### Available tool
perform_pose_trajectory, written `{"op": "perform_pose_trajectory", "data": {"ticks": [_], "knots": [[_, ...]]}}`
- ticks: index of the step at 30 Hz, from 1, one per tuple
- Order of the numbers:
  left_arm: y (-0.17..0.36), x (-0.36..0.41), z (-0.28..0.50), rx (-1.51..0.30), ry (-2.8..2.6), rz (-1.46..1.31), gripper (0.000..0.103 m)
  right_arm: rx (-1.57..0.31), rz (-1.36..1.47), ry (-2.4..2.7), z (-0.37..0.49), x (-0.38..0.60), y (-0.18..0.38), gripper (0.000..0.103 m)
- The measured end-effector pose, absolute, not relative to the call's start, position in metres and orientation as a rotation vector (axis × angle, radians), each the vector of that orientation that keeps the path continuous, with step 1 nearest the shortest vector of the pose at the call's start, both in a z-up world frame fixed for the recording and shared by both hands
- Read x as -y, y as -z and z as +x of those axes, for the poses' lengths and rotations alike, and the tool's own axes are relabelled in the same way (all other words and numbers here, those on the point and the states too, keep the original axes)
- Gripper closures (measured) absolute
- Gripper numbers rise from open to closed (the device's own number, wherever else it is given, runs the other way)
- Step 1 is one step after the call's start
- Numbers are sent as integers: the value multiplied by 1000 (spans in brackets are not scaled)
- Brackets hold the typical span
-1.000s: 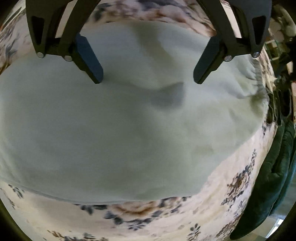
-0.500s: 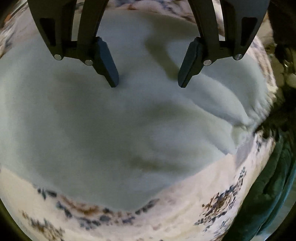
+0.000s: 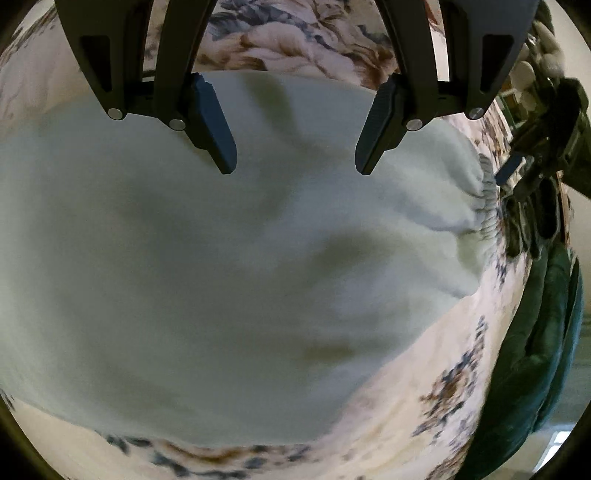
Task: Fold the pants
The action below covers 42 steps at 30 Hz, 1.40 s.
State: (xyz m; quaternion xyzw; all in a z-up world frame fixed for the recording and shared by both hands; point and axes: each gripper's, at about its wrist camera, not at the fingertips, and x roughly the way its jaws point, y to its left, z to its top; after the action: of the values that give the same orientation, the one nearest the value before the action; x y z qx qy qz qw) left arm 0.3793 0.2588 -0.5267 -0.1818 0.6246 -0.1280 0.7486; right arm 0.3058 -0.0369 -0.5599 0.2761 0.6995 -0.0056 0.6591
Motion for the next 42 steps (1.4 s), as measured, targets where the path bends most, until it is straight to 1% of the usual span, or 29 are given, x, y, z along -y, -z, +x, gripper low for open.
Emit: {"op": "perform_pose_trajectory", "data": {"ticks": [3, 4, 5, 6, 9, 11, 12, 13, 14, 15, 18, 20, 22, 24, 25, 26, 28, 30, 33, 36, 38, 39, 40, 41, 42], "knots": [[556, -233, 398, -1472, 313, -281, 47, -1586, 628, 46, 301, 48, 566, 33], [568, -229, 402, -1512, 291, -228, 50, -1586, 631, 57, 299, 52, 569, 33], [578, -227, 404, -1538, 301, -219, 63, -1586, 634, 59, 297, 55, 570, 33], [580, -227, 405, -1546, 320, -240, 71, -1587, 633, 60, 296, 57, 571, 33], [568, -236, 389, -1526, 333, -295, 77, -1579, 632, 61, 295, 61, 572, 33], [551, -243, 367, -1456, 287, -185, 77, -1571, 634, 72, 293, 67, 571, 33], [553, -250, 358, -1435, 241, -97, 77, -1569, 641, 75, 293, 71, 571, 33], [566, -258, 353, -1459, 213, -79, 76, -1567, 650, 87, 293, 77, 571, 33], [580, -270, 350, -1509, 197, -143, 77, -1566, 655, 96, 292, 82, 571, 33], [582, -275, 350, -1510, 193, -186, 76, -1564, 661, 100, 292, 86, 571, 33], [565, -265, 360, -1496, 215, -208, 72, -1567, 694, 107, 293, 100, 568, 33], [544, -262, 363, -1478, 230, -246, 65, -1543, 712, 91, 296, 111, 559, 33], [514, -267, 360, -1436, 206, -298, 64, -1513, 729, 81, 301, 123, 548, 33], [483, -269, 352, -1359, 131, -309, 58, -1478, 741, 71, 310, 137, 536, 33], [470, -266, 349, -1317, 91, -320, 47, -1464, 736, 75, 317, 144, 530, 33], [461, -260, 349, -1284, 68, -339, 39, -1455, 720, 67, 328, 151, 526, 33], [456, -236, 355, -1264, 31, -312, 37, -1437, 654, 59, 354, 164, 522, 33], [463, -206, 371, -1315, -30, -235, 37, -1447, 575, 40, 383, 172, 526, 33], [477, -177, 387, -1295, -42, -295, 37, -1469, 501, 21, 414, 182, 531, 33], [503, -150, 408, -1302, -5, -315, 38, -1495, 420, -123, 439, 171, 541, 33], [530, -128, 424, -1344, 25, -263, 37, -1536, 295, -219, 447, 159, 555, 34], [545, -123, 431, -1367, 15, -220, 37, -1556, 240, -253, 449, 154, 561, 37], [552, -119, 432, -1385, 4, -194, 38, -1576, 160, -275, 449, 146, 568, 44], [566, -120, 432, -1411, -21, -161, 38, -1585, 77, -293, 447, 140, 573, 63], [578, -125, 432, -1433, -50, -143, 38, -1596, 47, -308, 445, 138, 576, 77]]}}
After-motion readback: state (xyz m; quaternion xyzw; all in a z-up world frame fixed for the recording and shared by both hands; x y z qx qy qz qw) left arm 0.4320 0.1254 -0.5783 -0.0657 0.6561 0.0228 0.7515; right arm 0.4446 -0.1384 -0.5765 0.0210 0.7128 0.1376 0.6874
